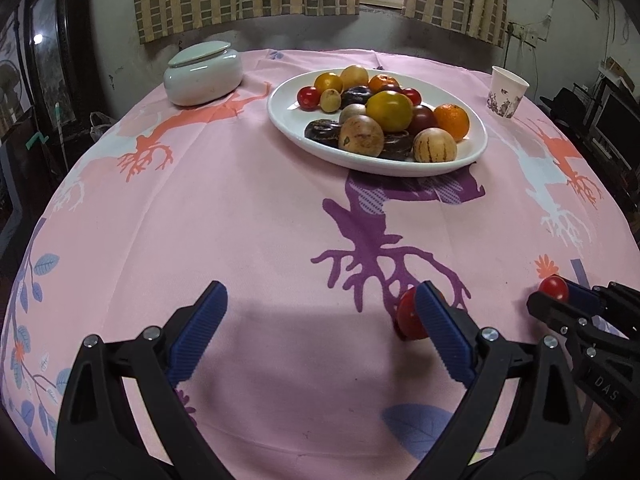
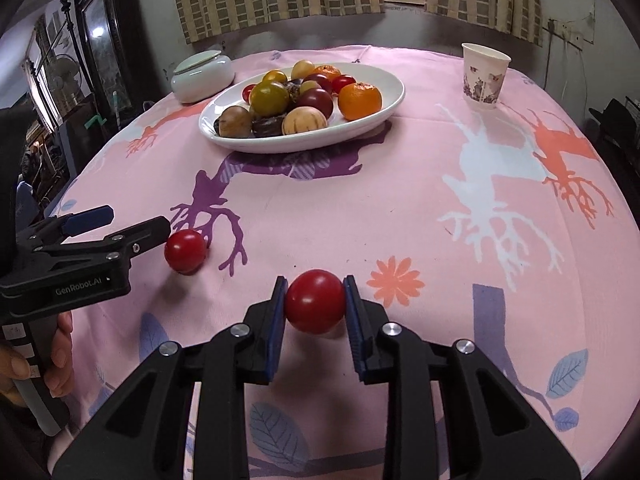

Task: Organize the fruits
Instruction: 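Hold the tomato in the right gripper while the left gripper grasps the last tomato, then carry both cherry tomatoes onto the white plate and open both grippers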

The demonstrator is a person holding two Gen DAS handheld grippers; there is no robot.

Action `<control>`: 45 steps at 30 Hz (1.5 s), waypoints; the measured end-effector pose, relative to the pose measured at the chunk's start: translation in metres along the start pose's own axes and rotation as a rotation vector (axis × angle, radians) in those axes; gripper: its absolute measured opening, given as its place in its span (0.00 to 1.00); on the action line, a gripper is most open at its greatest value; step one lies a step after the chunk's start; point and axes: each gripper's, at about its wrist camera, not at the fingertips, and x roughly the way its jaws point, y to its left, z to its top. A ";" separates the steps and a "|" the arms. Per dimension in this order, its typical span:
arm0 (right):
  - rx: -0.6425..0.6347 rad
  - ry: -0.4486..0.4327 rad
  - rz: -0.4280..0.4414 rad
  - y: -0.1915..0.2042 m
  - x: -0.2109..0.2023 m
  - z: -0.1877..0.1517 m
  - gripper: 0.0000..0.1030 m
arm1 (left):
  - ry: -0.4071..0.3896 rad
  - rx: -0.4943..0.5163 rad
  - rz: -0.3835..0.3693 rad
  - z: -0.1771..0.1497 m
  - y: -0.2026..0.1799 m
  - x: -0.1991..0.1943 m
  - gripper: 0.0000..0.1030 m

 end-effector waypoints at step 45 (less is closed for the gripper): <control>0.006 0.035 -0.039 -0.008 0.007 -0.003 0.27 | 0.026 0.120 -0.137 -0.015 -0.045 0.013 0.28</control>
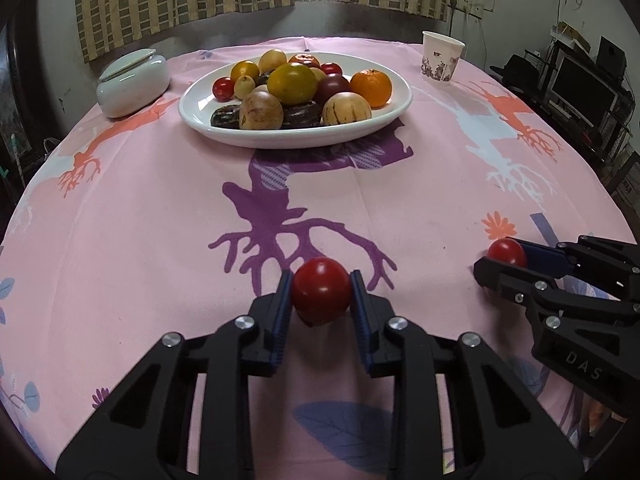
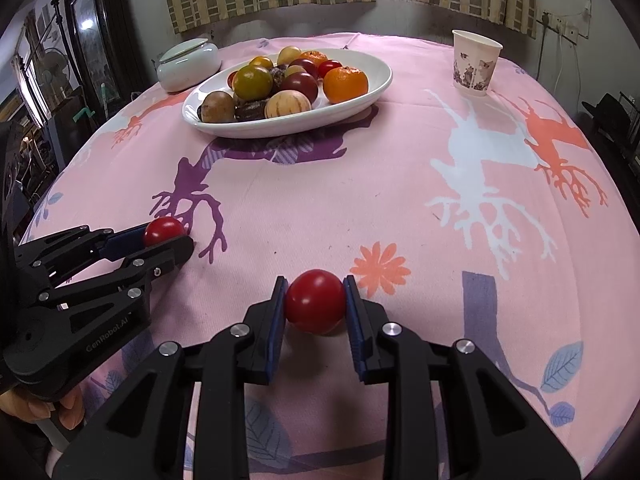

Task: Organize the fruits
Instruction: 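Carry both cherry tomatoes onto the white plate and open both grippers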

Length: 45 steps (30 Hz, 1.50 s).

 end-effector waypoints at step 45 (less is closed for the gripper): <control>-0.079 -0.213 0.058 0.000 -0.036 0.096 0.27 | -0.117 -0.024 0.096 0.095 0.030 -0.030 0.28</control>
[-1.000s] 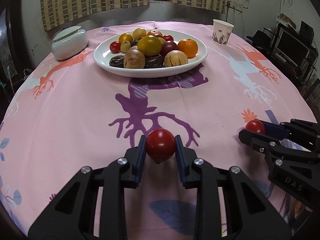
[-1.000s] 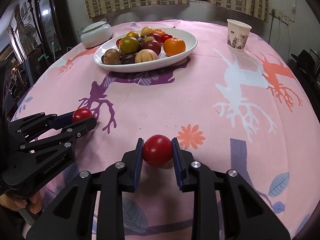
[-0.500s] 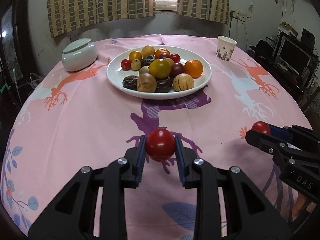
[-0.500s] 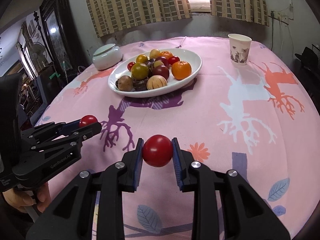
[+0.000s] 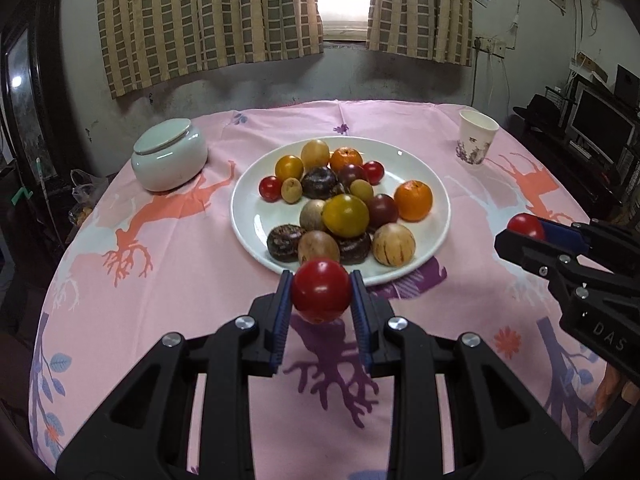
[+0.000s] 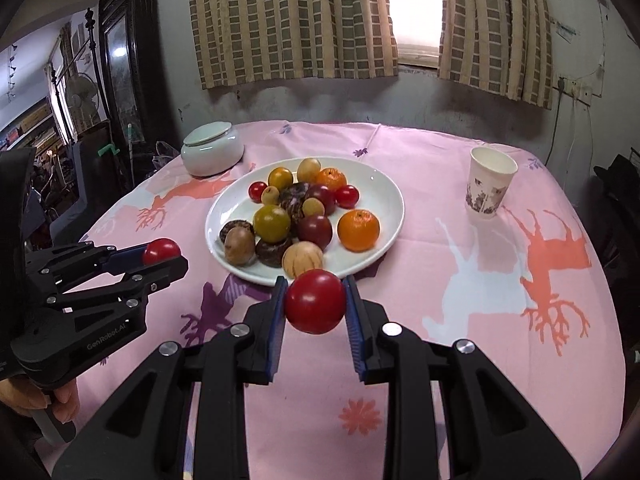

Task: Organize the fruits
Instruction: 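Carry both cherry tomatoes onto the white plate and open both grippers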

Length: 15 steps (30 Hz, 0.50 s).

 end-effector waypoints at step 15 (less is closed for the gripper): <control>0.074 0.039 0.018 -0.017 0.107 0.073 0.28 | 0.045 -0.082 0.075 0.062 0.037 0.090 0.28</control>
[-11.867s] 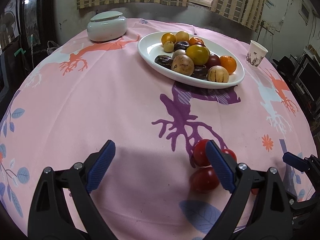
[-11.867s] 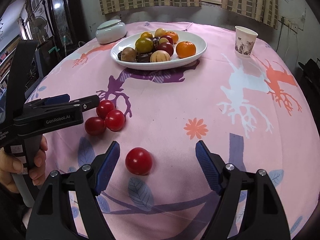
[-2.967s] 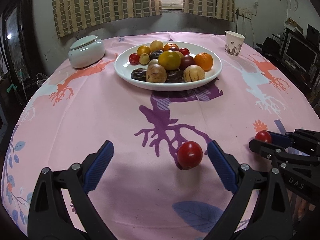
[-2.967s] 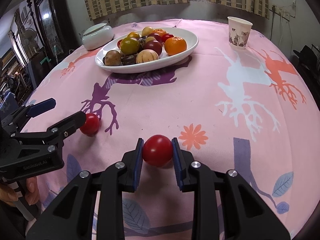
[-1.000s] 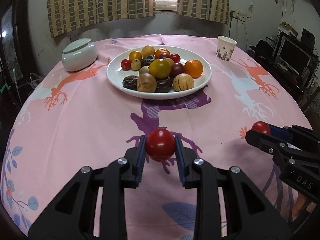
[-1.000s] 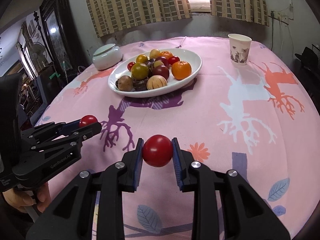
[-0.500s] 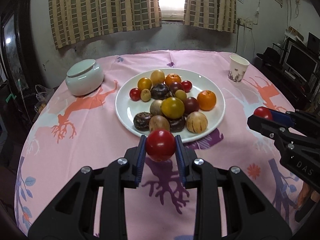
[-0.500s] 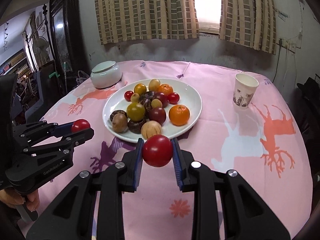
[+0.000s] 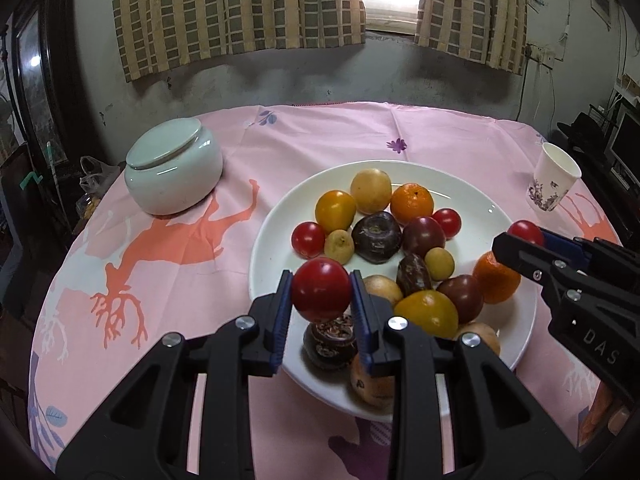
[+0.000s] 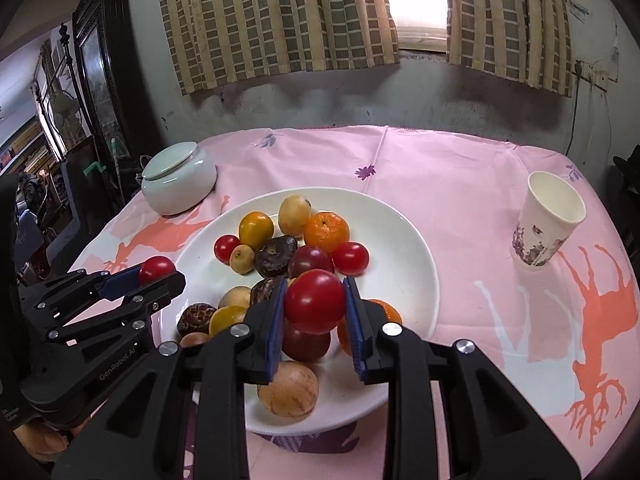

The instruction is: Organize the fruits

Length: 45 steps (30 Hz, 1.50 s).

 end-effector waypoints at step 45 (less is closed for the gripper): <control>0.070 -0.016 -0.190 0.006 -0.159 -0.168 0.99 | -0.082 0.002 0.011 -0.154 -0.026 -0.164 0.98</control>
